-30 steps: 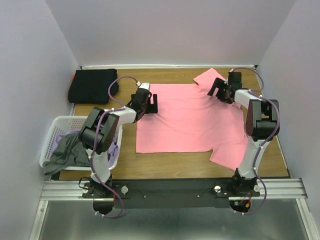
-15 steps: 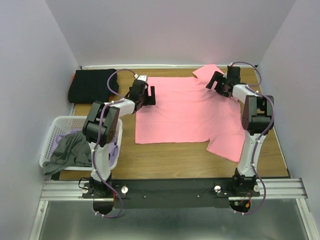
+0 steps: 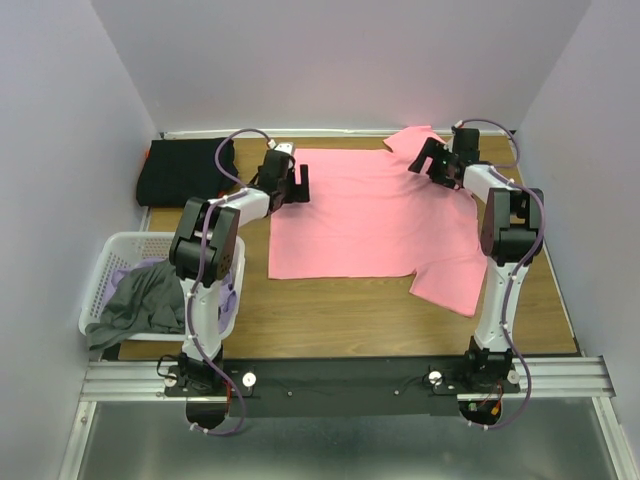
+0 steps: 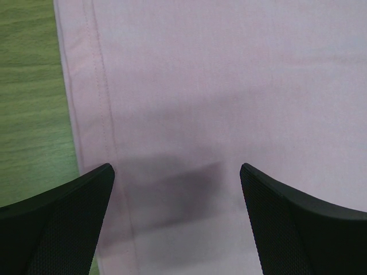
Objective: Fold and stack the t-shirts
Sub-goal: Flatten the tshirt out
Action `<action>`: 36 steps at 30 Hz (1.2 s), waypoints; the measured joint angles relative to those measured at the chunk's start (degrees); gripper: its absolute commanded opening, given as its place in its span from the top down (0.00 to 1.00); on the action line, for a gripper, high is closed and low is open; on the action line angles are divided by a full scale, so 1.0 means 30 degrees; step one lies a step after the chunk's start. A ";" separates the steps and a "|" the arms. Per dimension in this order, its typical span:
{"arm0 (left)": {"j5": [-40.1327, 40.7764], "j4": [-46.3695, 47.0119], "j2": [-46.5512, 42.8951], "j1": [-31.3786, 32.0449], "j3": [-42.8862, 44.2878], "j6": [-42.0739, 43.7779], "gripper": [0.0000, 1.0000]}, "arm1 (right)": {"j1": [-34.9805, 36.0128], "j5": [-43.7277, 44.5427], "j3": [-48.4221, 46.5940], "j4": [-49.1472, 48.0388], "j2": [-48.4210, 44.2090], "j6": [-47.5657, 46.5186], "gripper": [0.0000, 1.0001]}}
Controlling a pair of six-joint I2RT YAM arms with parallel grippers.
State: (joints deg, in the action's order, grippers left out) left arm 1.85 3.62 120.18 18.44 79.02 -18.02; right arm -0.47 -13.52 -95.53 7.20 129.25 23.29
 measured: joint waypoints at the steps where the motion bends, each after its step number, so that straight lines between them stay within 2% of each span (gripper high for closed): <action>1: 0.0262 -0.0095 -0.0036 0.0066 0.0007 0.0087 0.02 | 0.0000 -0.0051 0.0000 0.0015 0.0000 -0.0080 0.00; 5: 0.2550 -0.0729 -0.1326 0.0794 -0.0787 0.0240 0.02 | 0.0000 -0.0270 0.0007 0.0321 -0.0153 -0.0328 0.00; 11: 0.6084 0.0488 -0.7927 0.3351 -0.5756 -0.0189 0.02 | 0.0000 -0.0401 0.1479 0.0860 -0.2375 -0.0619 0.00; 13: 0.6331 0.1923 -1.0535 0.4036 -0.7817 -0.0627 0.02 | 0.0000 -0.0408 0.2324 0.0889 -0.3687 -0.0721 0.00; 18: 0.6084 0.5107 -1.4790 0.3563 -1.2692 -0.2164 0.02 | 0.0000 -0.0401 0.5056 0.0328 -0.7453 -0.0809 0.00; 23: 0.6098 0.5260 -1.5555 0.3701 -1.4273 -0.3286 0.02 | 0.0000 -0.0284 0.8364 -0.0284 -1.0863 -0.0794 0.00; 28: 0.7504 0.2703 -1.5591 0.5136 -1.4273 -0.4554 0.03 | 0.0000 0.0328 1.0870 -0.0481 -1.3253 -0.0780 0.00; 36: 0.9908 -0.2550 -1.5365 0.7810 -1.4120 -0.7308 0.05 | 0.0000 0.0903 1.2087 -0.0495 -1.4484 -0.0787 0.00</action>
State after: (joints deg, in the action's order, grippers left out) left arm 31.57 -4.03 74.08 41.87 36.67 -39.94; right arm -0.47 -10.81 -59.27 5.72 85.80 20.93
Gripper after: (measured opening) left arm 0.951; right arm 0.998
